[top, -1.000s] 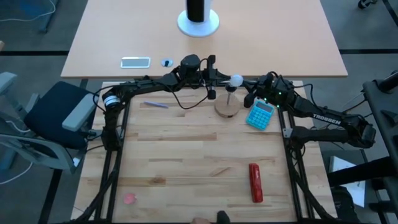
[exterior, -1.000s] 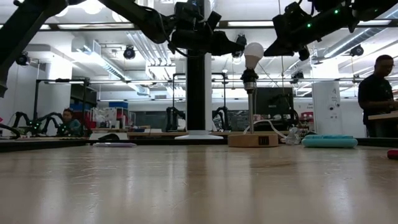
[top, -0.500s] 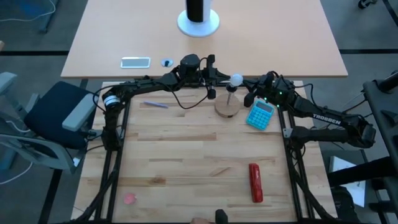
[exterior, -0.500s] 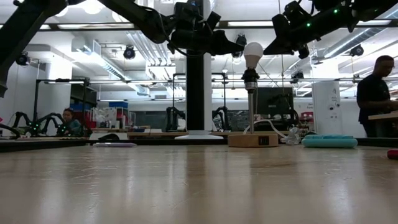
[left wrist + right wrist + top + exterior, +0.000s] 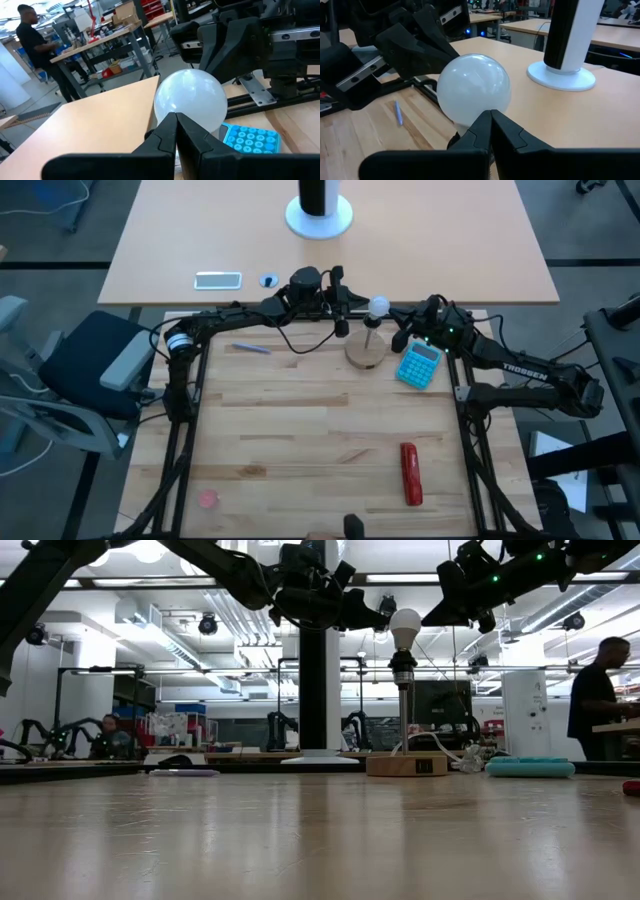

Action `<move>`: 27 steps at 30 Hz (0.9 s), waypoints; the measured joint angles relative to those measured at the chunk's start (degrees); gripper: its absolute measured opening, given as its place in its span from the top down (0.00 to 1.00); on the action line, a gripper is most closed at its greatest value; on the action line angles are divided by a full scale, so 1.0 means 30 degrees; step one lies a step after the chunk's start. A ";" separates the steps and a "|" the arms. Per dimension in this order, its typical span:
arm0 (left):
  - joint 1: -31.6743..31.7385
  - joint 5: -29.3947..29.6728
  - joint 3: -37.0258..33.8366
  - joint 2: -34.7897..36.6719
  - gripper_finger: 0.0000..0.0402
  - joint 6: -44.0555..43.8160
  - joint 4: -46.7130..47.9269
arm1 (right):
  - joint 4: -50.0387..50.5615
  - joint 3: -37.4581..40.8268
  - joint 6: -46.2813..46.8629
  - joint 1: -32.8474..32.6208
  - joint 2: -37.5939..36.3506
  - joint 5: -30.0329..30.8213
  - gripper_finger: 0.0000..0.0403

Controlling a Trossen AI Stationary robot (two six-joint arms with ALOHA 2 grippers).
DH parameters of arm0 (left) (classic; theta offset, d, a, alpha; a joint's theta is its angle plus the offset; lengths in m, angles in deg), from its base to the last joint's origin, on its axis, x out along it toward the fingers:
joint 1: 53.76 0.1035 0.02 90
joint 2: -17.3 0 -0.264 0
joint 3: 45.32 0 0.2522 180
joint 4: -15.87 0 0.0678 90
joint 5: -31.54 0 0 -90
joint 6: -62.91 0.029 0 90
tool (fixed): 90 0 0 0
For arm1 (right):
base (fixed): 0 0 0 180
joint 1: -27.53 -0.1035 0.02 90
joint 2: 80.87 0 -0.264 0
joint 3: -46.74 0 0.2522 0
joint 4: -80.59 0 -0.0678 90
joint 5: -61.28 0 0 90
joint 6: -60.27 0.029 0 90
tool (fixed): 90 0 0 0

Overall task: Screw lightbulb
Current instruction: Insert the lightbulb into the lamp

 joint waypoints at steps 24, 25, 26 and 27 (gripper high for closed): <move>-0.0029 0.1715 -0.0080 -0.0007 1.00 -0.0127 0.0765 | -0.0384 -0.0029 -0.0612 -0.0013 0.0058 -0.0151 1.00; -0.0036 0.1722 -0.0080 -0.0007 1.00 -0.0127 0.0762 | -0.0383 -0.0029 -0.0612 -0.0007 0.0058 -0.0145 1.00; -0.0036 0.1719 -0.0080 -0.0003 1.00 -0.0127 0.0769 | -0.0377 -0.0029 -0.0612 -0.0007 0.0058 -0.0131 1.00; -0.0036 0.1729 -0.0080 0.0000 1.00 -0.0127 0.0782 | -0.0374 -0.0029 -0.0615 -0.0007 0.0058 -0.0118 1.00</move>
